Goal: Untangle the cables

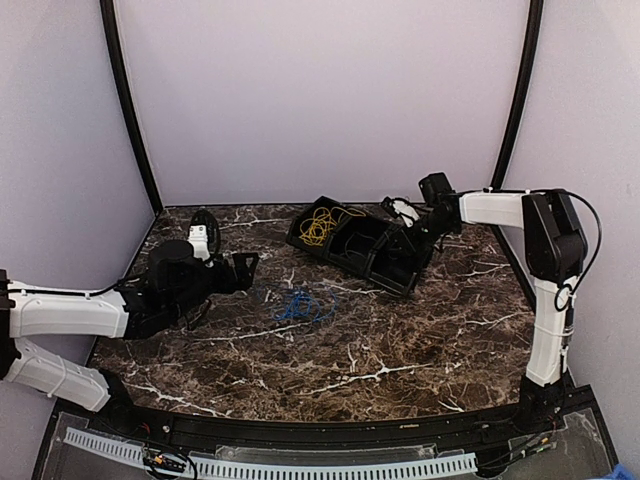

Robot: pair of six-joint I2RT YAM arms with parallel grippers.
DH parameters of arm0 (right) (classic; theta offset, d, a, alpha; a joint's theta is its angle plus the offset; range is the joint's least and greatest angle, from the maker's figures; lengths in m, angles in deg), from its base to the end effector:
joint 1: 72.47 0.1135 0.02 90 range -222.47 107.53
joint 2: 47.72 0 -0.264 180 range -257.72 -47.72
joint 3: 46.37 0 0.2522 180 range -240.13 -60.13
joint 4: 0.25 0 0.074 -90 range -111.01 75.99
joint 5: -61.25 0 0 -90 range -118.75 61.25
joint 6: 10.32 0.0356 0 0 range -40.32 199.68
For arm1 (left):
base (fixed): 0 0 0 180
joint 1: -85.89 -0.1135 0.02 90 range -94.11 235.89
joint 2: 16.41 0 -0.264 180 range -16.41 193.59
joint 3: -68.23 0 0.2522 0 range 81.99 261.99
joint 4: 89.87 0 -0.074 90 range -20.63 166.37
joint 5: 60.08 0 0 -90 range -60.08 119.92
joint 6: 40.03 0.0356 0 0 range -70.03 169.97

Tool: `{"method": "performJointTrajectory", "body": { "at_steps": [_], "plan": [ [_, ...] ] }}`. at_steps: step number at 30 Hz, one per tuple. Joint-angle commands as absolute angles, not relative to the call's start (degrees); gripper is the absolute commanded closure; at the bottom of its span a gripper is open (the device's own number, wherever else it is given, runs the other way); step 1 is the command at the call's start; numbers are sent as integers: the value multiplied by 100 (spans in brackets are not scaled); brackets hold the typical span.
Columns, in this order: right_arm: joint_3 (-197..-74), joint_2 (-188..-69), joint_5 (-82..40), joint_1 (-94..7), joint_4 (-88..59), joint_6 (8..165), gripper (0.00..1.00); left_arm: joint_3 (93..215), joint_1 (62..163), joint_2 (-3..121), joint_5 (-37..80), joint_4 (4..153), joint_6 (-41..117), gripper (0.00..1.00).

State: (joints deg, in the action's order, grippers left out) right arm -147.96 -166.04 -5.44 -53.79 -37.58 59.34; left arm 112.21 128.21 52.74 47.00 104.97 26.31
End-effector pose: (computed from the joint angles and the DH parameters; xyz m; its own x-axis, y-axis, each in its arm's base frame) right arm 0.4212 0.1573 0.1869 -0.5404 -0.5197 -0.6617 -0.7487 0.6559 0.0964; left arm 0.1997 -0.1677 0.2336 -0.2940 -0.2511 -0.9222 0.3406 0.8740 -0.3466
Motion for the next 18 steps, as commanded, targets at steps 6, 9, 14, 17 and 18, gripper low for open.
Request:
{"method": "performJointTrajectory", "body": {
  "at_steps": [6,9,14,17,18],
  "plan": [
    [-14875,-16634,-126,-5410,-3695,5936,80,11729,12834,5586,5731,9605,2284,1],
    [-15010,-16666,-2,-5410,-3824,5958,100,11572,12832,5491,5386,9955,2436,2],
    [-15050,-16294,360,-5411,-4000,6078,100,11210,12830,5107,5024,10362,2585,4],
    [-15248,-16113,676,-5401,-4106,6288,100,11147,12833,4967,5105,10300,2532,4],
    [-15366,-16106,797,-5401,-4145,6366,100,11145,12833,4920,5124,10274,2502,4]
  ]
}}
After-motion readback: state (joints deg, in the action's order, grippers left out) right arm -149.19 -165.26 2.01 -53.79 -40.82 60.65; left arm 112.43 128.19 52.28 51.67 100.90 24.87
